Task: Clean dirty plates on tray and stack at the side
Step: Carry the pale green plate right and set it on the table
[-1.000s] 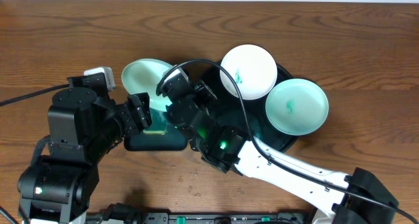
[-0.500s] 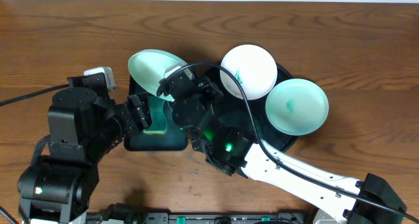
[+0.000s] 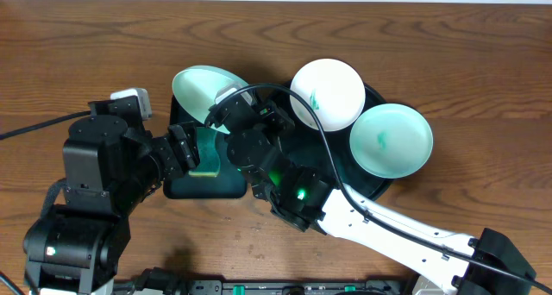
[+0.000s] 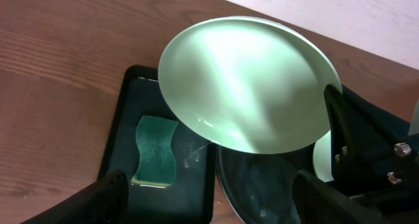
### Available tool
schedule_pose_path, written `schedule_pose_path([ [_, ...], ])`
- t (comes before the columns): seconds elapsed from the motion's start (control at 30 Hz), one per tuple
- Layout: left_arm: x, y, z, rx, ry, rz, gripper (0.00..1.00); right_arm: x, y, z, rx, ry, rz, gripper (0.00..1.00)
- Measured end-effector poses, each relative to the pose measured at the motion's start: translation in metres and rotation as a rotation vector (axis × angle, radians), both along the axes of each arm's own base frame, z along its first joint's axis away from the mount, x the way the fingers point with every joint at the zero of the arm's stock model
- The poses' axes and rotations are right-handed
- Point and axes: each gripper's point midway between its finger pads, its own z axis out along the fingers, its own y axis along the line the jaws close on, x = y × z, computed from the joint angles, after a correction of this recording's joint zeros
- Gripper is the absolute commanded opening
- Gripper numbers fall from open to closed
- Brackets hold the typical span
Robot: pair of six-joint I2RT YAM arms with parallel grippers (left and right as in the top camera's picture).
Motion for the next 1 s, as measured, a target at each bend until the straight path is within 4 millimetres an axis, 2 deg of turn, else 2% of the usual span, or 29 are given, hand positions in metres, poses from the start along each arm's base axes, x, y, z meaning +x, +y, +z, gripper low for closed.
schedule_pose_path([
  [0.57,0.000,0.000,0.000,0.000,0.000,0.000,0.81,0.000,-0.003,-0.004,0.017,0.019,-0.016,0.01],
  [0.7,0.000,0.000,0.000,0.000,0.000,0.000,0.81,0.007,-0.016,-0.032,0.081,0.138,-0.056,0.01],
  [0.87,0.000,0.000,0.000,0.000,0.000,0.000,0.81,0.028,-0.035,-0.087,0.219,0.392,-0.085,0.01],
  [0.93,0.000,0.000,0.000,0.000,0.000,0.000,0.81,0.032,-0.035,-0.099,0.284,0.482,-0.054,0.01],
  [1.0,0.000,0.000,0.000,0.000,0.000,0.000,0.81,0.033,-0.032,-0.103,0.353,0.557,-0.004,0.01],
])
